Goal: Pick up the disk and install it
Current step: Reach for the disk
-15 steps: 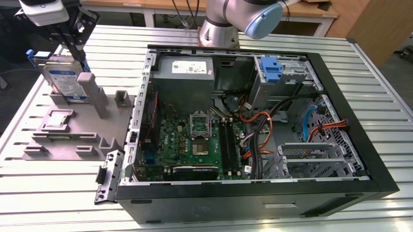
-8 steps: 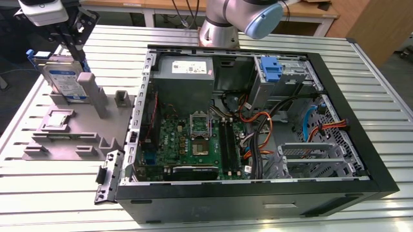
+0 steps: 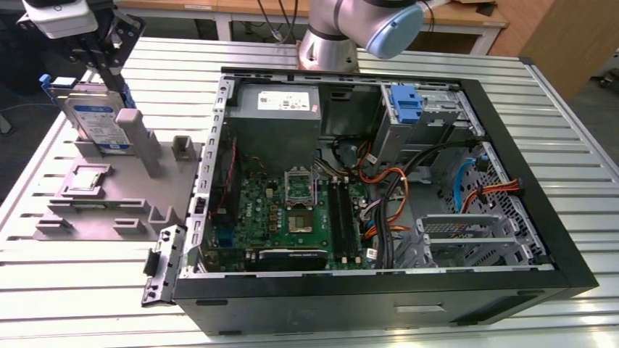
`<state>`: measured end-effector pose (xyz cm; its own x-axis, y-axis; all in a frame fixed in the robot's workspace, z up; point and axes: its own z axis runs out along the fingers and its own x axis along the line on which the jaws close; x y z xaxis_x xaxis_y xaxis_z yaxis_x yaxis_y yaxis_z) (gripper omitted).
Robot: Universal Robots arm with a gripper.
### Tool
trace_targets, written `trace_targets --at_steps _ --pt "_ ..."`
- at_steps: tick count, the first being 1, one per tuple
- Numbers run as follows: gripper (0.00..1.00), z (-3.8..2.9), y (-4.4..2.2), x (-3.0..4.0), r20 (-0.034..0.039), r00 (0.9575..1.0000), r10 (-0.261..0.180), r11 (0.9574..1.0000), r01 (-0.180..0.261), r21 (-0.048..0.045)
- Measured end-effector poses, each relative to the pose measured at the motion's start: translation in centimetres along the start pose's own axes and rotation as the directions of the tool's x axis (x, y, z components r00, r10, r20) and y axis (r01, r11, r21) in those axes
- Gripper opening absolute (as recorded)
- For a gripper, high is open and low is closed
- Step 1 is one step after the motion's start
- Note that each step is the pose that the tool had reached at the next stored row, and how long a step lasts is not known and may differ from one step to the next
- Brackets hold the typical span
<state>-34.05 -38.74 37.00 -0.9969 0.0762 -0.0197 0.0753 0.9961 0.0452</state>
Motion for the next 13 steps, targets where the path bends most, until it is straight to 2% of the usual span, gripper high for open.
trace_targets --at_steps 8,13 --pt "0.10 0.10 0.73 1.76 -0.0009 1.0000 0.000 1.0000 0.000 0.0001" --pt "0.10 0.24 0.96 2.56 -0.0050 1.0000 0.002 1.0000 -0.002 0.0003"
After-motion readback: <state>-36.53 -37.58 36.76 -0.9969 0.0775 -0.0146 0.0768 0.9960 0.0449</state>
